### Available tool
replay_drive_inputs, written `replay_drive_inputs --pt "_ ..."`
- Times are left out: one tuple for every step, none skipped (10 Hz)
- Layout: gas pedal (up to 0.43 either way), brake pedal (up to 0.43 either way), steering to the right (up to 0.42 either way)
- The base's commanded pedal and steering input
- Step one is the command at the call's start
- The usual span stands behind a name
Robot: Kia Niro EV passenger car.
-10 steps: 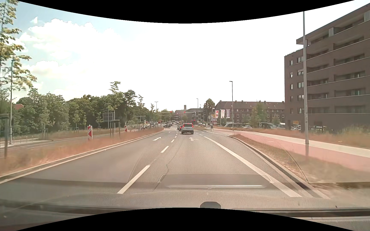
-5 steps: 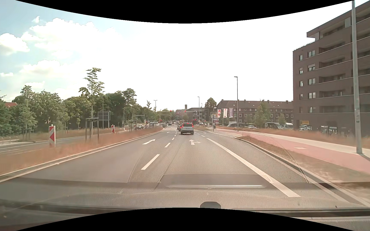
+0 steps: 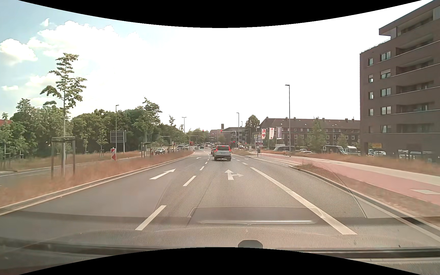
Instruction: Follow the waypoints while adhering to traffic rules and regulations
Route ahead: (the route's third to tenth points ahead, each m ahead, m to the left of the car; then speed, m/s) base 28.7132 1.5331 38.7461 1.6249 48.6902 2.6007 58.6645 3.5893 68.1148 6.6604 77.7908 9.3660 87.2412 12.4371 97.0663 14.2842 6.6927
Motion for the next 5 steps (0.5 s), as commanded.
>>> replay_drive_inputs --pt "0.020 0.018 -0.013" --pt "0.020 0.018 -0.013" --pt "0.020 0.018 -0.012" --pt "0.020 0.018 -0.012" --pt "0.000 0.018 -0.011"
